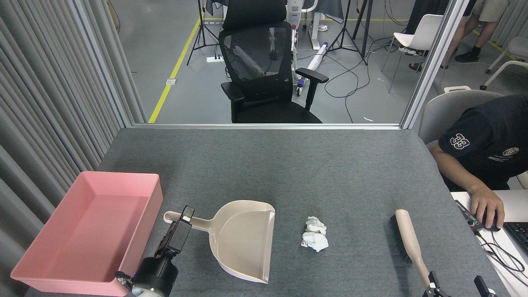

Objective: Sweep and dump garbage into bin
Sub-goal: 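Grasp the beige dustpan handle with left gripper, brush handle with right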

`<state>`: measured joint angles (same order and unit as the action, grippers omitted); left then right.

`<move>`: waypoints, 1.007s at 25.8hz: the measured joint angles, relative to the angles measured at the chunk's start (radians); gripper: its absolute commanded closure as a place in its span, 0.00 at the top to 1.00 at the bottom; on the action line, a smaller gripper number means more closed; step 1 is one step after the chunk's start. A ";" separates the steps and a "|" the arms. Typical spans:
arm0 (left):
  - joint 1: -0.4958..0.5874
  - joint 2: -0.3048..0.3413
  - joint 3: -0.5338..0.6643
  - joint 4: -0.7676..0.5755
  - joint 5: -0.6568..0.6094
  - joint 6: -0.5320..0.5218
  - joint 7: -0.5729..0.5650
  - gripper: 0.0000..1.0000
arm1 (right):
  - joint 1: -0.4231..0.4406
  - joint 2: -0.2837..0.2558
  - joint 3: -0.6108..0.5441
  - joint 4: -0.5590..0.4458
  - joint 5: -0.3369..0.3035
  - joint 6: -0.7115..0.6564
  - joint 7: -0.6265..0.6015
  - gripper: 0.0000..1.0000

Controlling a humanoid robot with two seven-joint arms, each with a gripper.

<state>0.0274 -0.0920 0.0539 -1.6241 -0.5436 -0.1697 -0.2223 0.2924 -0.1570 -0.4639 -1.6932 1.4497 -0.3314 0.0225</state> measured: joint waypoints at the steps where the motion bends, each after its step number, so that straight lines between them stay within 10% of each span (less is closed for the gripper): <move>1: 0.000 0.000 -0.004 0.002 0.010 0.007 0.000 0.99 | 0.002 0.001 0.000 0.001 0.000 -0.001 -0.002 0.99; 26: 0.000 0.001 -0.017 0.009 0.097 0.012 0.018 0.99 | 0.004 0.043 0.071 0.122 0.012 0.014 -0.065 0.99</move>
<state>0.0277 -0.0906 0.0367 -1.6154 -0.4467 -0.1580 -0.2043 0.2962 -0.1140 -0.3930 -1.5714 1.4614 -0.3175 -0.0430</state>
